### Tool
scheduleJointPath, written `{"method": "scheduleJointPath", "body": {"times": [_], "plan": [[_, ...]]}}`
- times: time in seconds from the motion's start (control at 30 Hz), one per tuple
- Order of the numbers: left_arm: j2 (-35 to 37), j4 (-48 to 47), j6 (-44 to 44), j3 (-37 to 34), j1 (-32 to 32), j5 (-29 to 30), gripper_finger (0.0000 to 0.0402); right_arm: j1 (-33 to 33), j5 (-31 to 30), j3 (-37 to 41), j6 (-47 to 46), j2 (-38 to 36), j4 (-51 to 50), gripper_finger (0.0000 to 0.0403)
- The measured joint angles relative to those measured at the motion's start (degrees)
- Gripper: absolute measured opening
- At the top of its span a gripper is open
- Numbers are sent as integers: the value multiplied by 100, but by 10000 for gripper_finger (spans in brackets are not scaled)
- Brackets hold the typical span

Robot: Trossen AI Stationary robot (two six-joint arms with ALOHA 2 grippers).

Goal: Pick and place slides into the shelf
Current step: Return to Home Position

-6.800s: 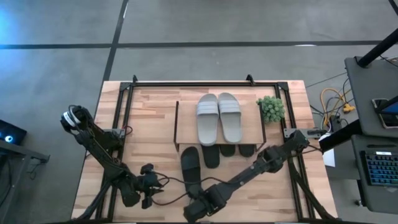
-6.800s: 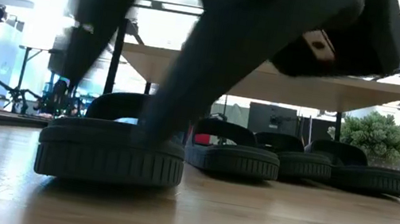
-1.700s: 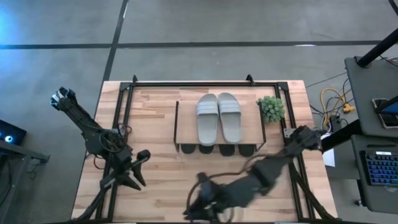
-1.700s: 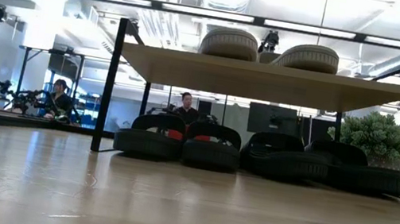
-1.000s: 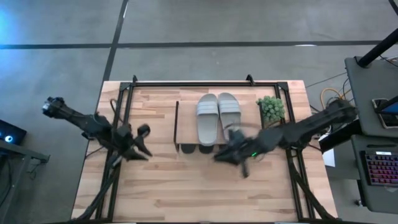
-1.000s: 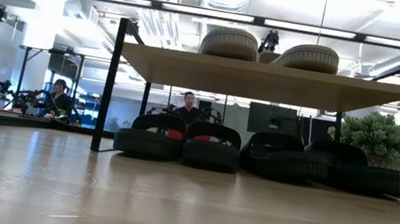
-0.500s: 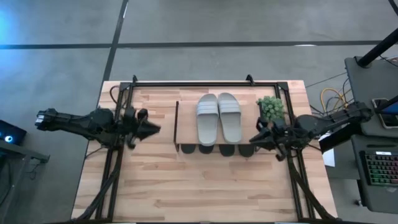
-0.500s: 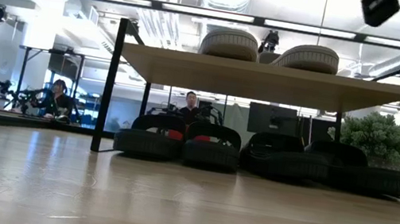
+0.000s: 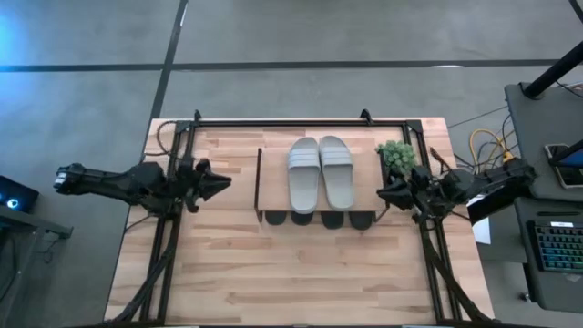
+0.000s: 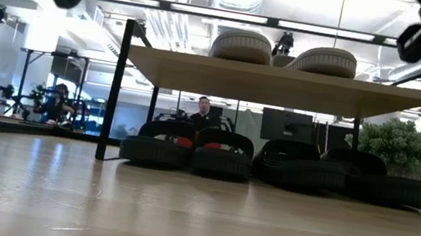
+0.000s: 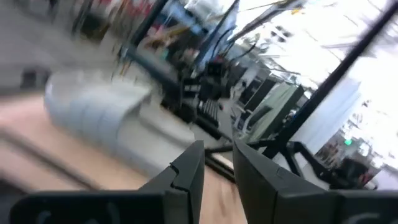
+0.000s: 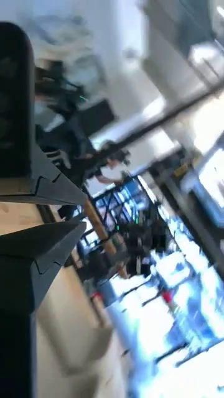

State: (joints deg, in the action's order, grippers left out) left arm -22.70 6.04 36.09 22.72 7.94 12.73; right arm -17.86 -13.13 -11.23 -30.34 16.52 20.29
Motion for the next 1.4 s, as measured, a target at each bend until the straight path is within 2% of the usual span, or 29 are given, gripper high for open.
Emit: {"method": "scheduleJointPath", "body": {"times": [0.1, 0.2, 0.3, 0.43, 0.53, 0.7, 1.0, 1.17, 1.4], "plan": [[346, 62, -1049, -13, -4, -143, 70, -1, 423, 30, 868, -93, 24, 48], [799, -71, -1705, -57, -9, -241, 70, 1, 623, 43, 1566, -160, 7, 48], [1392, -357, -1890, -214, -9, -651, 70, 2, 762, 141, 1958, -255, 30, 47], [2139, -451, -1897, -677, -9, -1012, 70, 1, 757, 404, 1942, -455, 13, 47], [2105, -465, -1927, -874, -11, -1025, 70, 1, 759, 636, 1891, -649, 174, 47], [1951, -427, -1898, -1011, -22, -925, 70, 1, 759, 1037, 2317, -1038, 623, 47], [2048, -315, -1802, -1396, -52, -958, 70, 1, 827, 1074, 2389, -1655, -182, 47], [2113, -406, -1627, -1711, -77, -970, 70, 3, 860, 1072, 2334, -1647, -582, 47], [2111, -139, -1493, -2034, -87, -977, 70, 3, 860, 1072, 2512, -1647, -578, 47]]}}
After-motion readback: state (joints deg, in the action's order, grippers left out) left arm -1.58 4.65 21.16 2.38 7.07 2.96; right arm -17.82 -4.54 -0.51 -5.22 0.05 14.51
